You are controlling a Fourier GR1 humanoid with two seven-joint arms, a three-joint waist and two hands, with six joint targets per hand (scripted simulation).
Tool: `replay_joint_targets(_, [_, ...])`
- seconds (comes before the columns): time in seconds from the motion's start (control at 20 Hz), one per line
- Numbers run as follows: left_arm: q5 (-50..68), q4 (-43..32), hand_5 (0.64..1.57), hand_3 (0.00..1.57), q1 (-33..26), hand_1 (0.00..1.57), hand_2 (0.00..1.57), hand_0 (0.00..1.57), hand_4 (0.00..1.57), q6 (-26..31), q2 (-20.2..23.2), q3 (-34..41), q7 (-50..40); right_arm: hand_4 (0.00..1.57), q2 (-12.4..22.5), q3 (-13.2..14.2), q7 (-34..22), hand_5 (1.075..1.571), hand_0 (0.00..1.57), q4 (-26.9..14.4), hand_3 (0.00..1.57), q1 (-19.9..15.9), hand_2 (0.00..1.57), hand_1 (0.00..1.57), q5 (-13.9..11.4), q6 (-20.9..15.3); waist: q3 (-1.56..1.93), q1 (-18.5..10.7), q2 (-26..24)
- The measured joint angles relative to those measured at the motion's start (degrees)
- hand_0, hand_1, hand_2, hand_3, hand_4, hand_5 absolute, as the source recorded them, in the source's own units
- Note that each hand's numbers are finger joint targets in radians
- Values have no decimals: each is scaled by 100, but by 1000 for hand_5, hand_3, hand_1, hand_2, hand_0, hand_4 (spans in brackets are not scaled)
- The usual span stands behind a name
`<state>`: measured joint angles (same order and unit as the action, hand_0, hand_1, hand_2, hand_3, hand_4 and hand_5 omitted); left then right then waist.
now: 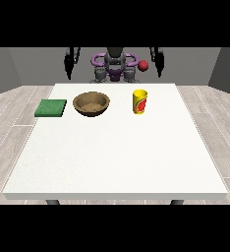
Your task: Pick the cup and pour the ball into the bowl, then pick the bowl and place it on the pad
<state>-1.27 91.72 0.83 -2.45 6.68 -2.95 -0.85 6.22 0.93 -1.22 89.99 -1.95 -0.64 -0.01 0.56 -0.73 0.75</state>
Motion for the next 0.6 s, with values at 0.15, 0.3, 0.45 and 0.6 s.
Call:
replay_joint_targets(0.15, [18, 210, 1524, 0, 33, 0, 0, 0, 0, 23, 75, 15, -160, 0, 87, 28, -165, 1568, 0, 198, 0, -28, 0, 0, 18, 17, -22, 18, -564])
replay_joint_targets(0.3, [52, 405, 1524, 0, 77, 0, 0, 0, 0, 51, 145, 30, -365, 0, 172, 60, -382, 1568, 0, 381, 0, -52, 0, 0, 43, 30, -40, 52, -1075])
replay_joint_targets(0.45, [577, 652, 1536, 0, -386, 0, 0, 0, 0, 58, -266, -215, -210, 0, -67, 156, -157, 1566, 0, 390, 0, 376, 0, 0, 372, 61, -47, 38, -1493])
replay_joint_targets(0.6, [809, 1024, 1511, 0, -561, 0, 0, 0, 0, -150, -472, -577, -174, 0, -77, 353, -76, 1567, 0, 457, 0, 360, 0, 0, 573, 65, -51, -53, -1444])
